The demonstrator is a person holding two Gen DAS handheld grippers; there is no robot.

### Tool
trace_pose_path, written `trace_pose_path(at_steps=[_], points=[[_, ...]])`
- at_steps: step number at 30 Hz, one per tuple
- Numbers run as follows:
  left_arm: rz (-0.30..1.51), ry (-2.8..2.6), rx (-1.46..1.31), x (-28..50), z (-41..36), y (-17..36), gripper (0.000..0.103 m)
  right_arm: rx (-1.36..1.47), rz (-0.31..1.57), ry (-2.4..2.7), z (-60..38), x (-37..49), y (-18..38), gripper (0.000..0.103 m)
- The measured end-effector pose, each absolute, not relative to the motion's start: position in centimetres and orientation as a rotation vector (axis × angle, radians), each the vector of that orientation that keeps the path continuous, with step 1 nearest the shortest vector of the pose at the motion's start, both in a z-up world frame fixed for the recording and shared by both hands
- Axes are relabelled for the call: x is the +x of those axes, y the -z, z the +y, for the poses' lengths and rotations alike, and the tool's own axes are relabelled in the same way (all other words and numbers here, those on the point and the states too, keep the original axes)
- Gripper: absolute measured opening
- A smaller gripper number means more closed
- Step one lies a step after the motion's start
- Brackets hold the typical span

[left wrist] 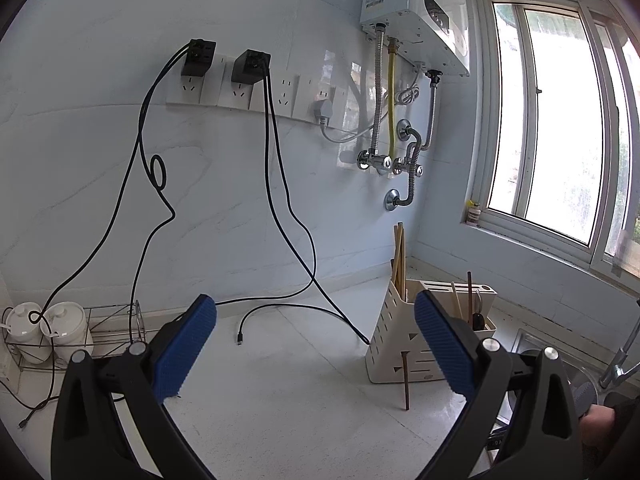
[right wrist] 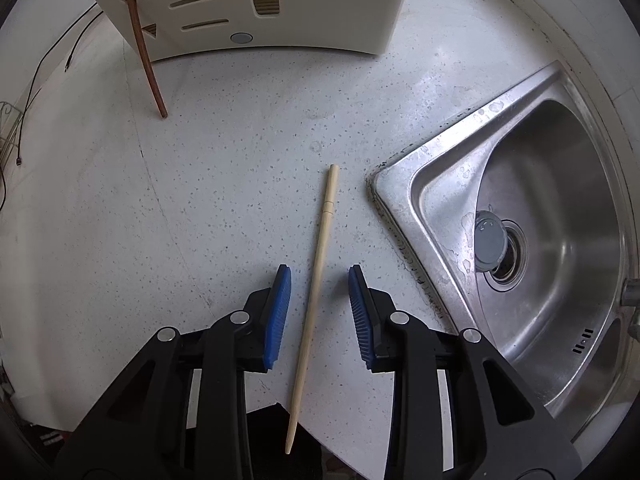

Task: Organize utensils
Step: 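Close the right tool on the pale chopstick, then lift the chopstick upright with the right tool and carry it over the holder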

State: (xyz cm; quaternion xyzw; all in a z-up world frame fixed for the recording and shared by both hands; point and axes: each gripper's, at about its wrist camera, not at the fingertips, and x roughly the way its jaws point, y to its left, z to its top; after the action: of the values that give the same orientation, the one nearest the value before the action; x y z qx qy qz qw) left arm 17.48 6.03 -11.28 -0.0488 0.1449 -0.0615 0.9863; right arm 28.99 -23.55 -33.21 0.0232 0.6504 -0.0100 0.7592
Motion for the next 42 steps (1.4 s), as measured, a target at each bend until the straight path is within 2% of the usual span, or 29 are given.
trace_pose_path(at_steps=[10,14,16,29,42], points=[[0.294,0.103,-0.131,16.8,6.9,11.6,0.098,0.026,1.473,-0.005,-22.5,29.7,32.7,0.015],[0.300,0.093,-0.147,16.3,7.3,11.9,0.098,0.018,1.489,-0.011,-22.6,29.8,32.7,0.015],[0.300,0.088,-0.154,16.1,7.6,12.0,0.098,0.002,1.498,-0.010,-22.4,30.0,32.6,0.006],[0.280,0.087,-0.152,15.4,7.8,11.4,0.098,0.073,1.533,-0.055,-23.7,30.3,32.4,0.004],[0.286,0.111,-0.156,15.5,6.8,11.4,0.098,0.150,1.419,-0.057,-25.7,29.1,28.9,0.004]])
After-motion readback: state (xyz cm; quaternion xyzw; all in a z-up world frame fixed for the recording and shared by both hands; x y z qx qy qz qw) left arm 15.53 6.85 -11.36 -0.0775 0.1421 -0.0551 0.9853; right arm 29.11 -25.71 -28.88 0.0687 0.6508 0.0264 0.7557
